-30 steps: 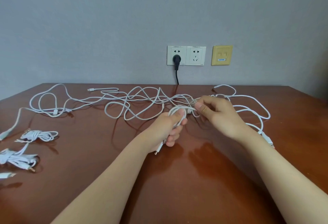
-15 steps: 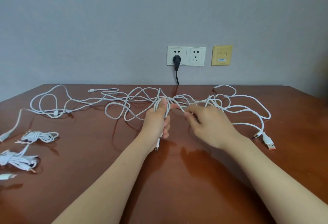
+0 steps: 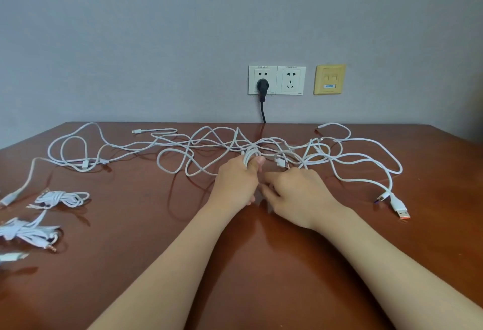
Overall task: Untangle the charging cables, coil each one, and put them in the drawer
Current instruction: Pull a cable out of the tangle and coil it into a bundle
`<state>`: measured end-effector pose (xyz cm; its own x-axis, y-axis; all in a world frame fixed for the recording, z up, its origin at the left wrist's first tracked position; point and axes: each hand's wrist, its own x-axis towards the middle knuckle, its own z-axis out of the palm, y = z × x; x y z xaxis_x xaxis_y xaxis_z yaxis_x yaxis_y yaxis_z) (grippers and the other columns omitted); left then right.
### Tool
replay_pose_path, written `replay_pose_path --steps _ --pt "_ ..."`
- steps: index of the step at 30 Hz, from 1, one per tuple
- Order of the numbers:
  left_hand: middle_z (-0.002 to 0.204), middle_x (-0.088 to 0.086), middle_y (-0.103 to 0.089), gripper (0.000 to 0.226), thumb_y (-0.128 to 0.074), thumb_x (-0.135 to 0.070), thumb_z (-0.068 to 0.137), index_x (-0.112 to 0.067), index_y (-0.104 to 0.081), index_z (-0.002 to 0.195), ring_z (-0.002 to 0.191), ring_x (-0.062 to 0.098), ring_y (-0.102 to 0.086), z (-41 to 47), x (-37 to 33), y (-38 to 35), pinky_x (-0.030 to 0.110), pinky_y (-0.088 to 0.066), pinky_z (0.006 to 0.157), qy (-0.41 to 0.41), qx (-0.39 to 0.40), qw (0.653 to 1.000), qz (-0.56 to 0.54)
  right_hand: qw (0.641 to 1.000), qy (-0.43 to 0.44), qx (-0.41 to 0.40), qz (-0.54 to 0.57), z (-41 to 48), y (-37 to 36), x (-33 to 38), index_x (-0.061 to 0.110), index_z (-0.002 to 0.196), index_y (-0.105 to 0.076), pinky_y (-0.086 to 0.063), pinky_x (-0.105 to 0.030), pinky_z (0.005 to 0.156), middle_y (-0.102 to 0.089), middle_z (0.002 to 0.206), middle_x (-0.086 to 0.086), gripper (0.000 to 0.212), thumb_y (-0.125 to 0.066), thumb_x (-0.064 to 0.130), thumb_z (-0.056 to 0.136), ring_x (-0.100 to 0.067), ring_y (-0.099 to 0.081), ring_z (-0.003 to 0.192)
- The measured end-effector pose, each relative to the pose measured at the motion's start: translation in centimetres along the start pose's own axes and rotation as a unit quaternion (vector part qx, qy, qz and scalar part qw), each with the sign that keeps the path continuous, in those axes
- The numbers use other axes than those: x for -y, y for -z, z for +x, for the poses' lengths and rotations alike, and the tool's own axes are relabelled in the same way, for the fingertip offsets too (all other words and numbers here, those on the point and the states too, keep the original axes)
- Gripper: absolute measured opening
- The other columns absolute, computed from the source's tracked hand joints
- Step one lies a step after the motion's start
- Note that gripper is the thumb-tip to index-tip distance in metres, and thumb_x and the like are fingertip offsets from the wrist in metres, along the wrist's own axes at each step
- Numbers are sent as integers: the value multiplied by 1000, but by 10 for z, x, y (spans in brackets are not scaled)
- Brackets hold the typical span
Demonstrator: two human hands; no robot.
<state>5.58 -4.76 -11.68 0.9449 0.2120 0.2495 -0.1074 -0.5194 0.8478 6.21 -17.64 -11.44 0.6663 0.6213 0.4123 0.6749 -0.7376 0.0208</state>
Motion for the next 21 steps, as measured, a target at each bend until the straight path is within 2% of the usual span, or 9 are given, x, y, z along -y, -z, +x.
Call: replay_pose_path --steps 3,5,7,10,13,15,18,21 --pt "55 4 -59 34 -42 -38 97 -21 -52 70 49 20 -57 2 3 0 30 -51 61 -11 -4 1000 28 1000 -6 5 21 0 -1 -4 24 98 -57 -37 -29 71 -69 94 1 24 -35 35 96 -24 -59 96" --pt "64 3 -57 35 -42 -34 98 -20 -52 68 56 23 -57 2 2 1 27 -51 58 -10 -10 1000 18 999 -2 6 38 -1 -3 -4 25 97 -57 -42 -31 75 -69 94 1 24 -36 36 96 -24 -60 97" --pt "62 2 -59 37 -42 -30 99 -14 -55 68 47 14 -57 2 0 2 15 -45 42 31 -18 996 -77 998 -2 2 59 -1 -2 -2 28 107 -56 -43 -32 75 -69 96 1 24 -35 35 97 -26 -60 98" --pt "45 -4 -58 33 -41 -26 100 -11 -51 72 41 9 -57 4 -3 5 19 -52 44 106 -14 945 -308 996 -10 -16 82 -3 2 -2 31 119 -53 -32 -31 67 -67 93 -2 27 -35 34 98 -27 -58 96" --pt "39 -4 -43 34 -37 -27 101 -11 -46 73 35 9 -52 9 -2 12 24 -55 46 124 -52 873 -469 997 7 -13 80 -4 4 -4 23 95 -54 -25 -30 65 -62 80 -2 25 -34 36 99 -29 -57 89" --pt "35 -7 -33 36 -35 -30 102 -12 -43 71 27 5 -35 13 0 19 16 -45 37 139 -68 840 -521 998 26 -4 63 -3 6 -4 18 83 -54 -23 -28 65 -63 74 -2 33 -35 40 98 -27 -56 81" --pt "33 -9 -24 38 -34 -33 101 -13 -39 69 25 3 -22 16 2 26 9 -24 30 155 -75 832 -527 998 12 -2 64 -4 13 -7 19 74 -57 -23 -27 59 -46 54 7 35 -45 47 93 -20 -47 66" --pt "33 -9 -24 38 -36 -32 101 -14 -40 69 25 3 -21 16 2 26 9 -21 30 162 -65 846 -504 993 -13 -28 113 -5 25 -13 26 66 -50 -26 -13 54 -42 53 9 28 -59 44 86 -10 -41 58"
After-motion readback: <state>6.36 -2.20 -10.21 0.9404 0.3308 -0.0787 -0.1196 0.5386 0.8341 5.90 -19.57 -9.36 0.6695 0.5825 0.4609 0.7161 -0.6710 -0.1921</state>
